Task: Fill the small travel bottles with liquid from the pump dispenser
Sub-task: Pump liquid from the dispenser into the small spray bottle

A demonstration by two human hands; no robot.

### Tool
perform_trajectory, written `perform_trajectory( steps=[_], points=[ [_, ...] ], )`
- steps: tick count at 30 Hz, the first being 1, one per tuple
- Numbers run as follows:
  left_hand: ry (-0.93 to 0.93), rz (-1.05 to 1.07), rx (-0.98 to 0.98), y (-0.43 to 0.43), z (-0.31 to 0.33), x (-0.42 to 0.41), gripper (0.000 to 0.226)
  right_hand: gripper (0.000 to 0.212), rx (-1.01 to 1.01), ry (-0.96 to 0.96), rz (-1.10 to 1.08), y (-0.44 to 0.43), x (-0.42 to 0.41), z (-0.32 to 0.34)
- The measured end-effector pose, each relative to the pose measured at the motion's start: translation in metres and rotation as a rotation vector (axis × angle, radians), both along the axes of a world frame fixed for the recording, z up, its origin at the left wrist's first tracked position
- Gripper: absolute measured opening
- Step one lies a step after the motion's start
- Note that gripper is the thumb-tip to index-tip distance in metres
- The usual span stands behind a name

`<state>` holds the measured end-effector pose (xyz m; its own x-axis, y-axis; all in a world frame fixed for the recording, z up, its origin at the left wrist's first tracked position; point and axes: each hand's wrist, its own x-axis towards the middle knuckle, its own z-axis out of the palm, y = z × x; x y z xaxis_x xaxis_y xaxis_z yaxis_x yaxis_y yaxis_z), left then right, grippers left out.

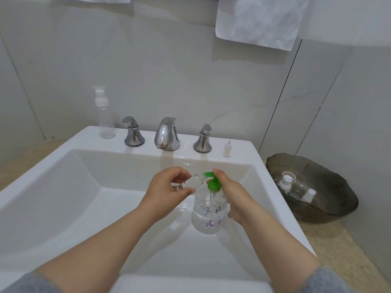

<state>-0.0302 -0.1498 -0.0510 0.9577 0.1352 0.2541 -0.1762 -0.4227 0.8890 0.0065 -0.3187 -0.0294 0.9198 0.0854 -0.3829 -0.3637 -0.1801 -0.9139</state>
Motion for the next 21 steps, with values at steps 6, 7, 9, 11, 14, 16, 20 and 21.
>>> perform_trajectory(
  steps=[6, 7, 9, 11, 14, 16, 20, 21],
  points=[
    [0.021, 0.003, -0.025, 0.0, 0.0, 0.003, 0.023, 0.038, -0.025, 0.007, -0.002, -0.005, 0.001, -0.004],
    [0.035, 0.001, -0.055, 0.0, 0.0, 0.003, 0.023, 0.039, -0.029, 0.009, 0.009, -0.006, 0.002, -0.004],
    [0.055, -0.019, -0.112, 0.003, 0.0, 0.004, 0.025, 0.05, -0.024, 0.008, 0.043, -0.007, 0.004, -0.006],
    [0.072, -0.036, -0.14, 0.005, 0.0, 0.005, 0.029, 0.068, -0.015, 0.006, 0.057, -0.007, 0.005, -0.004],
    [0.108, -0.054, -0.152, 0.009, 0.002, 0.005, 0.031, 0.058, -0.015, -0.093, -0.009, -0.009, 0.01, -0.003],
    [0.155, -0.088, -0.154, 0.011, 0.005, 0.004, 0.03, 0.049, -0.033, -0.2, -0.099, -0.013, 0.013, -0.002],
    [0.256, -0.156, -0.17, 0.019, 0.009, 0.002, 0.026, 0.042, -0.074, -0.279, -0.136, -0.015, 0.016, -0.004],
    [0.255, -0.149, -0.169, 0.021, 0.009, 0.002, 0.026, 0.042, -0.093, -0.303, -0.141, -0.015, 0.015, -0.005]
  ],
)
